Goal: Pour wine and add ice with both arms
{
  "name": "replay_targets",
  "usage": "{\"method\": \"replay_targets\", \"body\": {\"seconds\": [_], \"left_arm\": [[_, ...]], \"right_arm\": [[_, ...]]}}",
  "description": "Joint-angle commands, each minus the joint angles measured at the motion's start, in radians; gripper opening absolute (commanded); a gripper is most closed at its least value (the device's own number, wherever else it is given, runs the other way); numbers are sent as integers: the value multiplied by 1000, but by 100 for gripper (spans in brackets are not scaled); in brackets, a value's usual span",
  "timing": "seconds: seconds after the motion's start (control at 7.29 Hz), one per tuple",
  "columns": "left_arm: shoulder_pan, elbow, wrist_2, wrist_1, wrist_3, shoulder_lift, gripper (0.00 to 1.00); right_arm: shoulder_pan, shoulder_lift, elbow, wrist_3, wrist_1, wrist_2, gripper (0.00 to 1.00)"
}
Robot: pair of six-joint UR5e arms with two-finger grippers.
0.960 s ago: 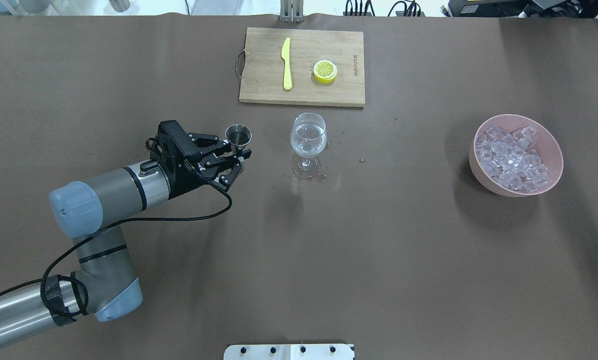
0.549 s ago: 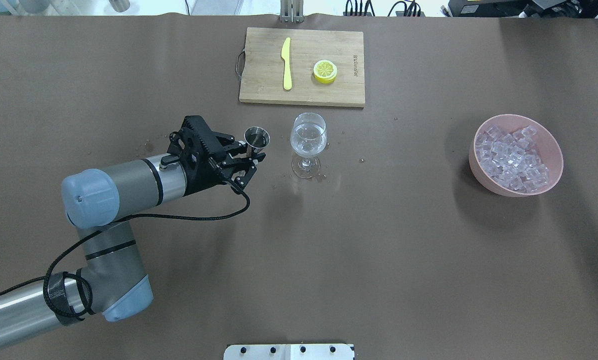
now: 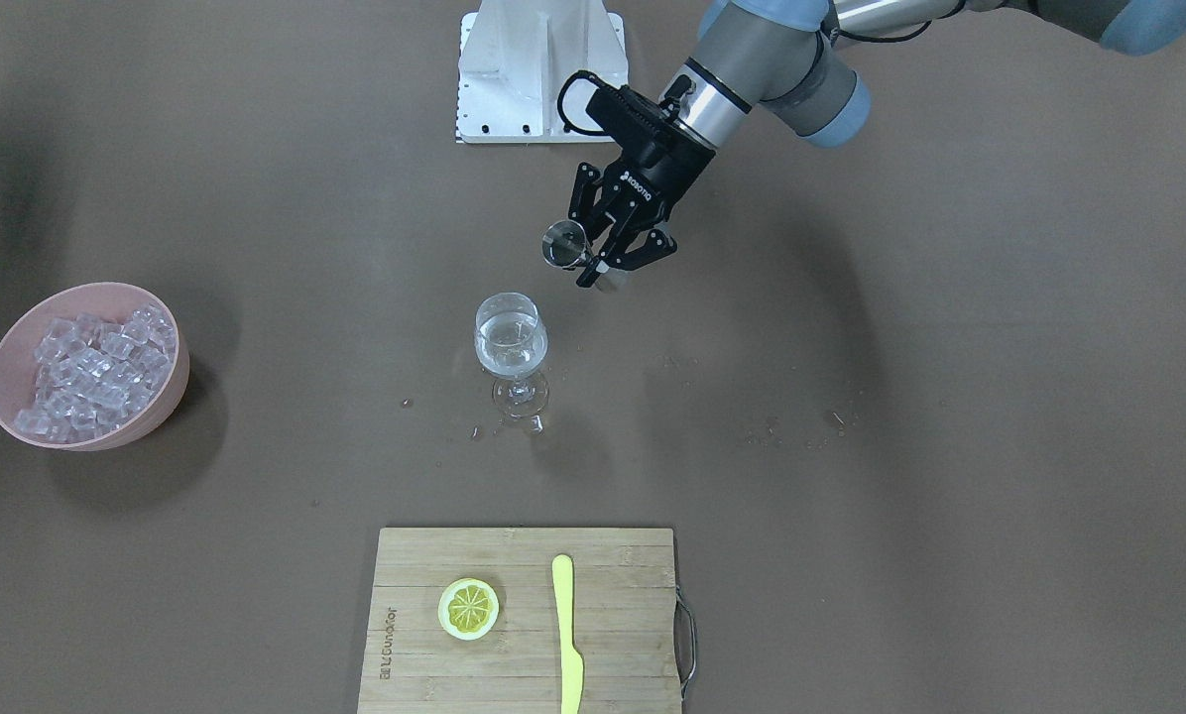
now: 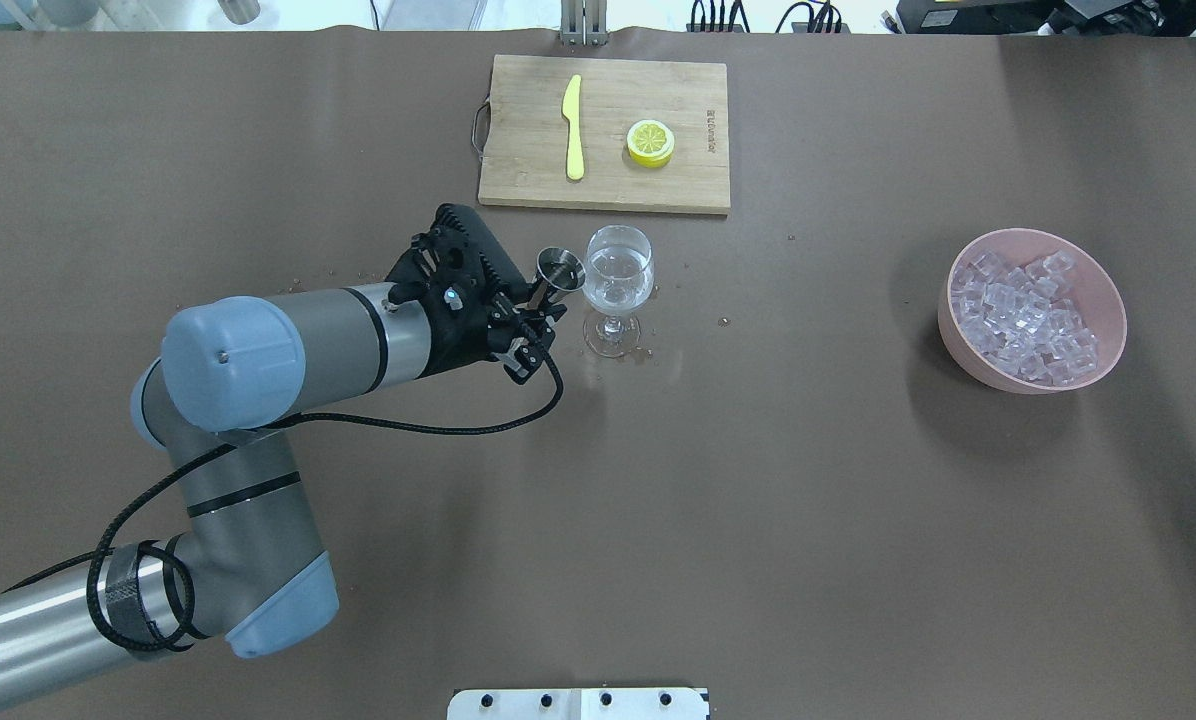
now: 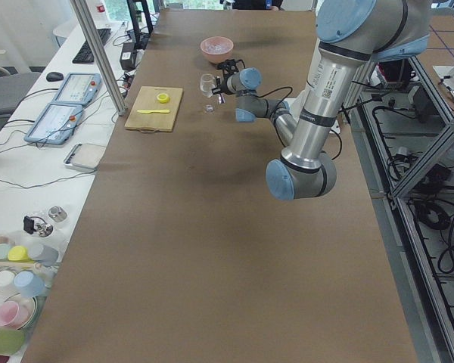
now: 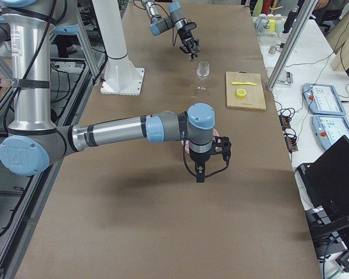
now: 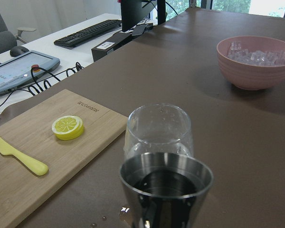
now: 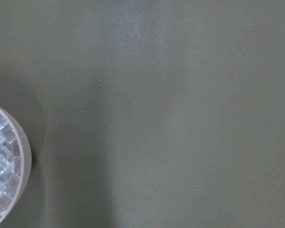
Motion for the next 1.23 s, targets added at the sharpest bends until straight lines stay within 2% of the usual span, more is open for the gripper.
{"method": "replay_targets", "body": {"seconds": [0.0, 0.69, 1.1], "left_arm": [[-1, -3, 1, 109, 15, -41, 0], [-19, -2, -2, 325, 28, -121, 0], [-22, 0, -3, 388, 26, -141, 0]], "right_arm": [[0, 0, 0, 0, 0, 0, 100], [0, 0, 0, 0, 0, 0, 100], [0, -2, 0, 0, 0, 0, 100]]}}
